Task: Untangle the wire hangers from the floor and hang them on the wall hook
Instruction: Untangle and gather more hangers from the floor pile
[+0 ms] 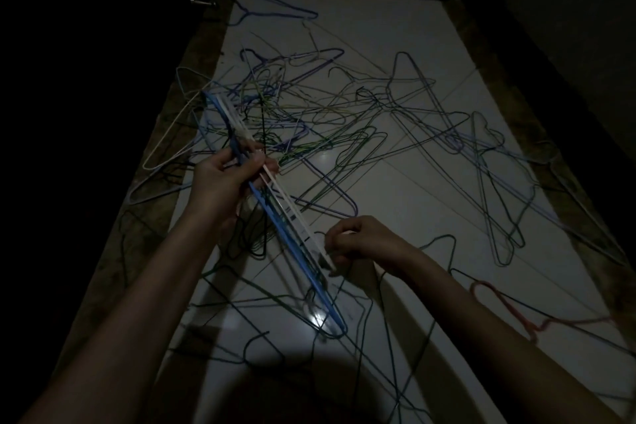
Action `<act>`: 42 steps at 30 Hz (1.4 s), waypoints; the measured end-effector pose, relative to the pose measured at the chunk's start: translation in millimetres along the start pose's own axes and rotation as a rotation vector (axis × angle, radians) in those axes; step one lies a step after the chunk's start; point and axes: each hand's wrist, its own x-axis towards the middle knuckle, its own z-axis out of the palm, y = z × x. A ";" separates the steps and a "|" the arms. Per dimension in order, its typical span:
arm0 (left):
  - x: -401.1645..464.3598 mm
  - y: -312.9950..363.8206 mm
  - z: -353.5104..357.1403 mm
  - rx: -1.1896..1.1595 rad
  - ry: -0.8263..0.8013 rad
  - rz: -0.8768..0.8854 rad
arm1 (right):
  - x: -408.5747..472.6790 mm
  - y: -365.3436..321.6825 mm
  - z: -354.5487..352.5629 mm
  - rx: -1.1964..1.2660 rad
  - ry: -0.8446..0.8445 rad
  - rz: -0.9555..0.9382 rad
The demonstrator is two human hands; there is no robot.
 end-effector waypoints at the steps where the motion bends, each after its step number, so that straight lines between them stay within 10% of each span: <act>1: 0.3 1.1 -0.2 0.011 0.011 0.007 | 0.4 -1.1 -3.0 0.018 0.029 -0.002; 25: 14.8 17.9 -11.9 0.034 0.110 0.058 | -22.0 -16.6 0.4 0.430 0.119 -0.300; 42: 18.2 58.4 24.9 0.056 -0.088 0.181 | -18.8 -27.7 -3.3 0.049 0.229 -0.383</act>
